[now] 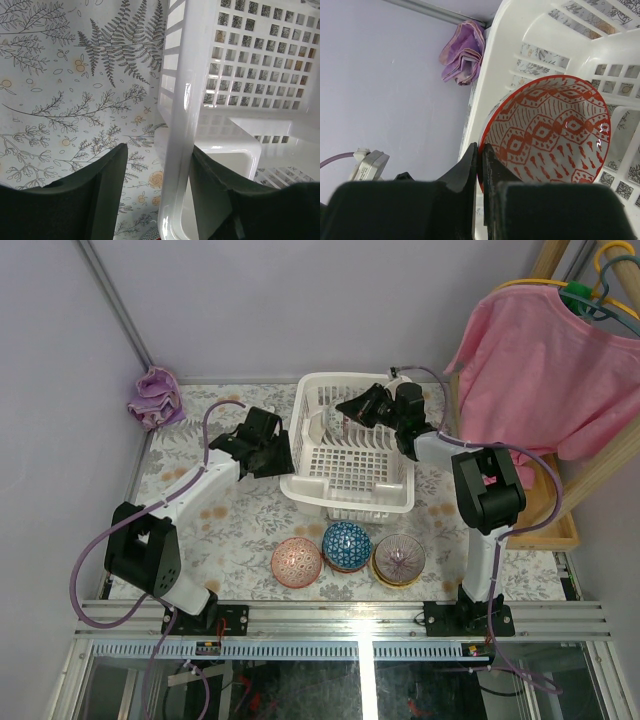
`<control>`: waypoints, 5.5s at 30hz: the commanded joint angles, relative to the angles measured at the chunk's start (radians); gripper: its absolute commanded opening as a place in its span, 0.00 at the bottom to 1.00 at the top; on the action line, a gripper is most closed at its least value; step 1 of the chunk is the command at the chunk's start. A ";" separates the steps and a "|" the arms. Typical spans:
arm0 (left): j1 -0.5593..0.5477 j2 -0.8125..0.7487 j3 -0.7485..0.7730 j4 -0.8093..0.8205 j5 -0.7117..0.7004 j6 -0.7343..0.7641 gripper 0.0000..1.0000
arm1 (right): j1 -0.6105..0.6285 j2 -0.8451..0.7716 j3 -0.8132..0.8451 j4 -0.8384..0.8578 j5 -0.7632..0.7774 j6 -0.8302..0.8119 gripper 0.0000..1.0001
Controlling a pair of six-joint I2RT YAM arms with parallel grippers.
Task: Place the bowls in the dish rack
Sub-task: Place the bowl in the dish rack.
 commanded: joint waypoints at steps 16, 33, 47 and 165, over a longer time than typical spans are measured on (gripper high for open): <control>0.020 -0.006 0.044 0.019 0.010 0.026 0.47 | -0.005 0.014 -0.138 0.223 0.076 0.105 0.00; 0.024 -0.003 0.048 0.010 0.013 0.030 0.46 | -0.031 0.053 -0.186 0.317 0.074 0.173 0.00; 0.025 -0.003 0.042 0.011 0.014 0.027 0.45 | -0.040 0.047 -0.102 -0.082 0.097 -0.017 0.00; 0.028 -0.040 0.059 -0.011 0.036 0.018 0.45 | 0.020 -0.326 0.130 -0.837 0.227 -0.528 1.00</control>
